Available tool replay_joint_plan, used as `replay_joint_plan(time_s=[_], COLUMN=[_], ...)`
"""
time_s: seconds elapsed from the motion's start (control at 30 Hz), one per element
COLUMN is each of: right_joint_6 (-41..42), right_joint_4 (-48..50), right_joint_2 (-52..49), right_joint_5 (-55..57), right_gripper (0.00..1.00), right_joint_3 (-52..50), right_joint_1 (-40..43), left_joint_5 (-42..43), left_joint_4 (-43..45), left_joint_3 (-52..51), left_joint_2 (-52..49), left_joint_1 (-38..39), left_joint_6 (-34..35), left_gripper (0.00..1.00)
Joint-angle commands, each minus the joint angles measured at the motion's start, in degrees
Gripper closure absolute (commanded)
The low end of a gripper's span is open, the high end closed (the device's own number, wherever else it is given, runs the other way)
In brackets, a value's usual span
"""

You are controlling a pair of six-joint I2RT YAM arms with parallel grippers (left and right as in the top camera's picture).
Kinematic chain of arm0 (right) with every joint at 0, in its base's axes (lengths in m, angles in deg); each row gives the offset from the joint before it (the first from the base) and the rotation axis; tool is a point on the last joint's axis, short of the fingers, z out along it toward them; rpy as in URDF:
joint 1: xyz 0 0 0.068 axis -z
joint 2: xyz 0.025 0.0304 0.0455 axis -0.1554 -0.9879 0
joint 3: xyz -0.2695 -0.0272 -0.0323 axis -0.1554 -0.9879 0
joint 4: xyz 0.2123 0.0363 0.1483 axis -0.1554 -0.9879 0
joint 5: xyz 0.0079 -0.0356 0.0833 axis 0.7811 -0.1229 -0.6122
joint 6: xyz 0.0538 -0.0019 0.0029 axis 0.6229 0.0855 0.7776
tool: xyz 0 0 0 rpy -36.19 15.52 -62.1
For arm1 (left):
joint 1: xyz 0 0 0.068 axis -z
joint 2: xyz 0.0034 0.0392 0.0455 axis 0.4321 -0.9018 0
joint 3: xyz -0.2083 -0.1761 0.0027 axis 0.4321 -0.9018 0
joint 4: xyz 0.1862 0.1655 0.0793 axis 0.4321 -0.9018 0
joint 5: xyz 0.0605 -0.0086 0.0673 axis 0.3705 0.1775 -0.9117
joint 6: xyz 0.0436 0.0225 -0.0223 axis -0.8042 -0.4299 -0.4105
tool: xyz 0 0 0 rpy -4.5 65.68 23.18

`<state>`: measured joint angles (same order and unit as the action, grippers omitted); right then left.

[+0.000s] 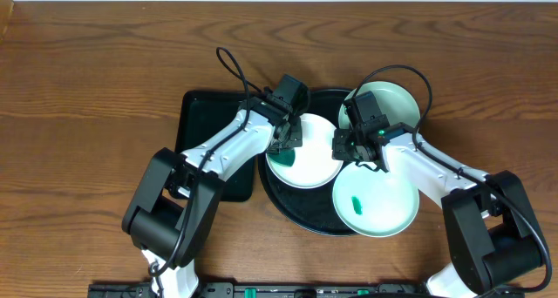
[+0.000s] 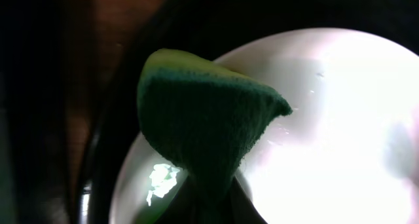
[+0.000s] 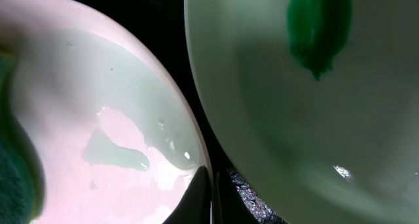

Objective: Clean dirty plates on tray and stack at the side
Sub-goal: 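Keep wiping the white plate surface with the sponge, left gripper, then carry the sponge back with the left gripper into the black tray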

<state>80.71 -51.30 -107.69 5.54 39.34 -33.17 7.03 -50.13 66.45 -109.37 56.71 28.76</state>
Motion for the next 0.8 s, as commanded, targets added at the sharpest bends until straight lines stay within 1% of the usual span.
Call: replay_joint_plan(time_s=[0.0,0.2,0.3,0.6,0.77], right_joint_6=[-0.5,-0.5,-0.5,-0.5,-0.5], right_joint_4=[0.8,0.8,0.8,0.8,0.8], right_joint_2=[-0.1,-0.1,-0.1,-0.1,-0.1], right_joint_5=[-2.7,-2.7,-2.7,-2.7,-2.7], right_gripper=[0.99,0.99,0.99,0.99,0.99], right_joint_3=[-0.2,-0.2,-0.2,-0.2,-0.2], right_joint_1=[-0.7,-0.7,-0.7,-0.7,-0.7], left_joint_5=[9.4,16.9,19.3,20.3,20.3], left_joint_4=[-0.7,-0.8,-0.7,-0.8,-0.8], left_joint_3=[-0.7,-0.7,-0.7,-0.4,-0.3], left_joint_2=[-1.9,-1.9,-1.9,-1.7,2.1], left_joint_1=[0.6,1.5,2.0,2.2,0.9], left_joint_6=[-0.5,-0.5,-0.5,-0.8,-0.8], left_gripper=[0.92,0.92,0.92,0.92,0.92])
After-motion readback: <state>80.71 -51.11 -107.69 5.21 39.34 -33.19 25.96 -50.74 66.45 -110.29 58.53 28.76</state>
